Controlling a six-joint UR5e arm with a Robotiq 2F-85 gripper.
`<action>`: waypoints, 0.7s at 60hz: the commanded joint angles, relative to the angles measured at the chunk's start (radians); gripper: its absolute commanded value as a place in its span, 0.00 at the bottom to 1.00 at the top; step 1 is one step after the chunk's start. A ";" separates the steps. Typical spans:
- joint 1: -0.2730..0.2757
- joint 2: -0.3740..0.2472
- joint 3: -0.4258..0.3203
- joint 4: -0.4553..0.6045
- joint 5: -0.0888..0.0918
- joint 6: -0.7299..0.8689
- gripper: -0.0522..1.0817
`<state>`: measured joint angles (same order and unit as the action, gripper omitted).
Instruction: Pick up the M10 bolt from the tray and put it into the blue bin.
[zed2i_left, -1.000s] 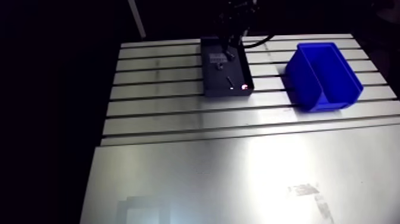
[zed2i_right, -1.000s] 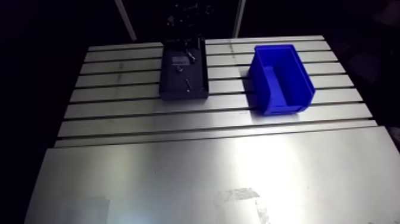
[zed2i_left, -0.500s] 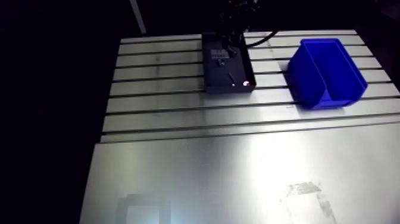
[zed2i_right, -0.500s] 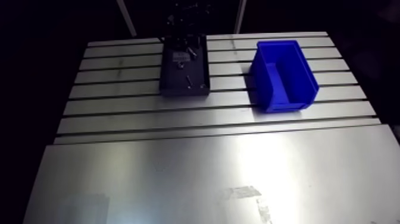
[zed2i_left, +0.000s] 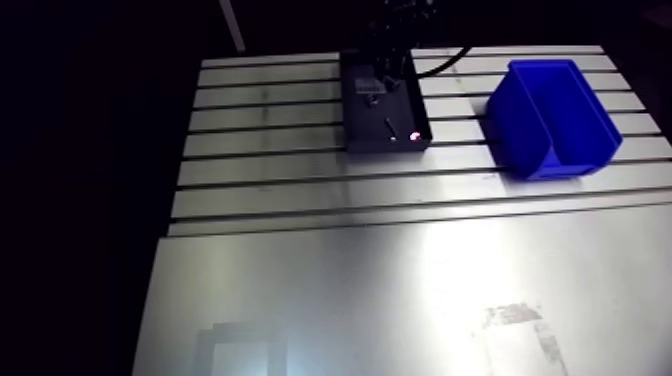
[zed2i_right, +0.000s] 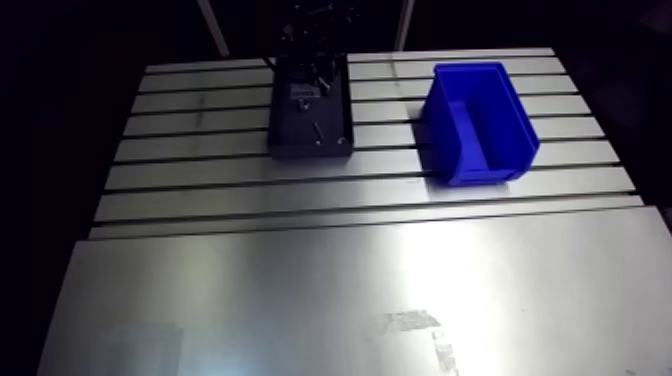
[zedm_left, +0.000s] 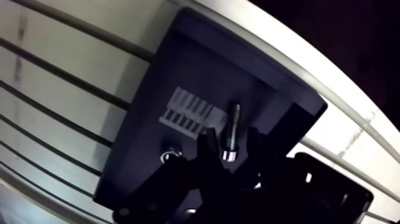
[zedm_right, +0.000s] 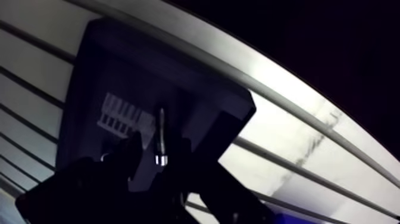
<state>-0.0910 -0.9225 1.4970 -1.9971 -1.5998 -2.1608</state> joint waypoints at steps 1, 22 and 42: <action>0.000 0.008 0.001 -0.001 -0.001 0.000 0.58; 0.000 0.008 -0.001 -0.001 -0.001 0.000 0.62; 0.000 0.008 0.002 -0.001 -0.002 0.000 0.67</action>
<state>-0.0906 -0.9149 1.4983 -1.9980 -1.6007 -2.1607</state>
